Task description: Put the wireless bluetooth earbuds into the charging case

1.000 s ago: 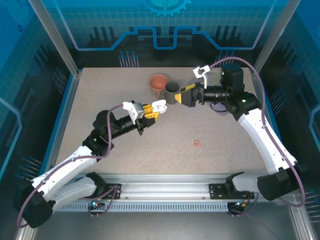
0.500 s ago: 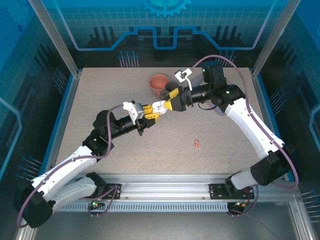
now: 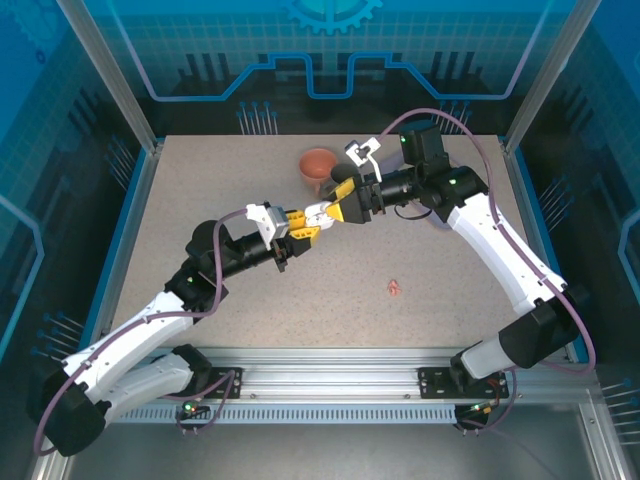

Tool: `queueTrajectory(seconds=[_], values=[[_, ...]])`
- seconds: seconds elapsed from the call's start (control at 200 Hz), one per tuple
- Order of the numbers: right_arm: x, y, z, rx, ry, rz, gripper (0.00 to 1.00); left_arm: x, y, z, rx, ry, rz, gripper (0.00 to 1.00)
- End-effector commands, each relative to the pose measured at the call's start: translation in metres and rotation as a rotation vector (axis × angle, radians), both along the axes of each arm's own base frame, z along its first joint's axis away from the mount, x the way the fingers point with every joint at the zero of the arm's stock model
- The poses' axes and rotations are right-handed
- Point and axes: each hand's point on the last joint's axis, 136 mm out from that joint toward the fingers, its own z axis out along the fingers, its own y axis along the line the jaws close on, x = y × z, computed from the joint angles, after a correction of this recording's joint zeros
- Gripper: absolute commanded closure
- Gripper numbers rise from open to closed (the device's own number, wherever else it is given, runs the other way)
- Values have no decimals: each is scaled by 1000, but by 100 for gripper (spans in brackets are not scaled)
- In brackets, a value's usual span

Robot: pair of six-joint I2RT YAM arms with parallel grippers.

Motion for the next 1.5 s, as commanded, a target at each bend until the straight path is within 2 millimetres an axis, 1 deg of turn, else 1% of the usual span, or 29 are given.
queueTrajectory(seconds=[0.0,0.225,0.555,0.73,0.905,0.955,1.01,1.12,1.18,1.2,1.231,1.376,1.496], values=[[-18,0,19,40,-34,63,30,-3,-3,8,-11,-16,-20,100],[-24,-4,19,33,-52,64,34,-2,-4,6,-8,-11,-19,100],[-31,-8,25,53,-110,56,35,0,-5,4,-3,-3,-20,100],[-28,-13,18,8,-126,11,34,0,-5,6,-4,-8,-21,100],[-15,-36,23,-27,-272,-109,30,-2,-4,5,2,-9,-22,100],[-15,-41,25,-33,-346,-125,28,-2,-4,6,2,-12,-23,100],[-16,-45,20,-44,-433,-131,25,-4,-4,5,4,-12,-28,100],[-25,-49,15,-31,-611,-102,20,-7,-4,5,8,-22,-39,100],[-32,-50,7,-34,-702,-70,18,-10,-4,7,8,-28,-50,100],[-32,-50,3,-41,-720,-64,15,-11,-5,8,9,-30,-55,100],[-34,-50,-1,-47,-747,-47,14,-12,-5,8,11,-31,-58,100],[-45,-41,-14,-59,-800,80,16,-17,-5,9,26,-38,-78,100],[-43,-29,-17,-64,-805,137,18,-22,-5,11,29,-49,-98,100]])
